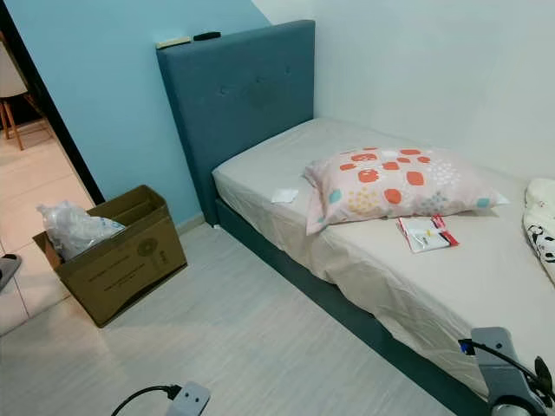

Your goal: Clean up the room

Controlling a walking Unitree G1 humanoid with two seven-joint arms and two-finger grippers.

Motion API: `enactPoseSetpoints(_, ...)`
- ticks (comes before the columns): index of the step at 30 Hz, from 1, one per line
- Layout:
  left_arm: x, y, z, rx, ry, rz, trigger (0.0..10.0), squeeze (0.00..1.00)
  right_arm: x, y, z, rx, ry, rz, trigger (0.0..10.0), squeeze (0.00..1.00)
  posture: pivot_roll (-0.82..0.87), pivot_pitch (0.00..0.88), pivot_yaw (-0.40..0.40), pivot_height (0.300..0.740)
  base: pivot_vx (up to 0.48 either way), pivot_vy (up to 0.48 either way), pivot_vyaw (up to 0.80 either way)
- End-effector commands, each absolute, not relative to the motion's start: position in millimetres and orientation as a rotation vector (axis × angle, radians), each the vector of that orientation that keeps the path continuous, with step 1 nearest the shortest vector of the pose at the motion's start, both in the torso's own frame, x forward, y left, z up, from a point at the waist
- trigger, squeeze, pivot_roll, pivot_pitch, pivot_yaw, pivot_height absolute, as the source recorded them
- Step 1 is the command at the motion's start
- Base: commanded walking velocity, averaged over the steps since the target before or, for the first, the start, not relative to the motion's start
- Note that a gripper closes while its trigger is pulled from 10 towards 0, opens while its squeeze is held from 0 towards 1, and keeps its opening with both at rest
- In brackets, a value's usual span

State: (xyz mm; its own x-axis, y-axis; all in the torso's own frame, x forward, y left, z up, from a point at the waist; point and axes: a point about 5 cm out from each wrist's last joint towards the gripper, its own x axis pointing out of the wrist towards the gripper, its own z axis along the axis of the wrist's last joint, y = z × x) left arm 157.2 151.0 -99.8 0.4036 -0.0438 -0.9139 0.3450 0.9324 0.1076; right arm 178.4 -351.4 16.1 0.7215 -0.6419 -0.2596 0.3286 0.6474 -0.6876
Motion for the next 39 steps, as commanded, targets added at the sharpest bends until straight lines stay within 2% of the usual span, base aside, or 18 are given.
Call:
enactPoseSetpoints(1, 155, 159, -100, 0.315, 1.138, -0.231, 10.0, 0.00, 180, -347, 17, -0.650, 0.493, -0.577, 10.0, 0.00, -0.12, 0.000, 0.008, 0.740, 0.000, 0.000, 0.00)
enactPoseSetpoints(18, 151, 161, -102, 0.326, 1.145, -0.233, 10.0, 0.00, 174, -345, 18, -0.661, 0.493, -0.605, 10.0, 0.00, -0.12, 0.004, 0.008, 0.740, 0.000, 0.000, 0.00)
enactPoseSetpoints(21, 151, 161, -102, 0.319, 1.142, -0.228, 10.0, 0.00, 170, -351, 32, -0.807, 0.424, -0.726, 10.0, 0.00, -0.11, 0.005, 0.006, 0.740, 0.000, 0.000, 0.00)
enactPoseSetpoints(26, 151, 161, -101, 0.310, 1.143, -0.225, 10.0, 0.00, 179, -352, 45, -0.796, 0.355, -0.766, 10.0, 0.00, -0.12, 0.000, 0.008, 0.740, 0.000, 0.000, 0.00)
enactPoseSetpoints(28, 152, 161, -101, 0.298, 1.141, -0.217, 10.0, 0.00, 209, -345, 67, -0.641, 0.276, -0.785, 10.0, 0.00, -0.11, 0.000, 0.006, 0.740, 0.000, 0.000, 0.00)
enactPoseSetpoints(29, 152, 161, -101, 0.298, 1.141, -0.217, 10.0, 0.00, 209, -345, 67, -0.641, 0.276, -0.785, 10.0, 0.00, -0.11, 0.000, 0.006, 0.740, 0.000, 0.000, 0.00)
enactPoseSetpoints(31, 153, 160, -101, 0.276, 1.133, -0.203, 10.0, 0.00, 249, -320, 74, -0.270, 0.247, -0.719, 10.0, 0.00, -0.11, 0.000, 0.002, 0.740, 0.000, 0.000, 0.00)
enactPoseSetpoints(33, 153, 160, -101, 0.276, 1.133, -0.203, 10.0, 0.00, 249, -320, 74, -0.270, 0.247, -0.719, 10.0, 0.00, -0.11, 0.000, 0.002, 0.740, 0.000, 0.000, 0.00)
enactPoseSetpoints(34, 154, 160, -101, 0.265, 1.128, -0.196, 10.0, 0.00, 268, -300, 67, -0.102, 0.268, -0.624, 10.0, 0.00, -0.10, 0.000, -0.007, 0.740, 0.000, 0.000, 0.00)
enactPoseSetpoints(35, 154, 160, -101, 0.265, 1.128, -0.196, 10.0, 0.00, 268, -300, 67, -0.102, 0.268, -0.624, 10.0, 0.00, -0.10, 0.000, -0.007, 0.740, 0.000, 0.000, 0.00)
enactPoseSetpoints(36, 154, 159, -100, 0.250, 1.122, -0.185, 10.0, 0.00, 285, -268, 54, 0.023, 0.318, -0.460, 10.0, 0.00, -0.09, 0.000, -0.015, 0.740, 0.000, 0.000, 0.00)
enactPoseSetpoints(37, 154, 159, -100, 0.250, 1.122, -0.185, 10.0, 0.00, 285, -268, 54, 0.023, 0.318, -0.460, 10.0, 0.00, -0.09, 0.000, -0.015, 0.740, 0.000, 0.000, 0.00)
enactPoseSetpoints(38, 155, 158, -100, 0.236, 1.117, -0.172, 10.0, 0.00, 294, -228, 36, 0.115, 0.373, -0.255, 10.0, 0.00, -0.08, 0.000, -0.019, 0.740, 0.000, 0.000, 0.00)
enactPoseSetpoints(39, 155, 158, -100, 0.236, 1.117, -0.172, 10.0, 0.00, 294, -228, 36, 0.115, 0.373, -0.255, 10.0, 0.00, -0.08, 0.000, -0.019, 0.740, 0.000, 0.000, 0.00)
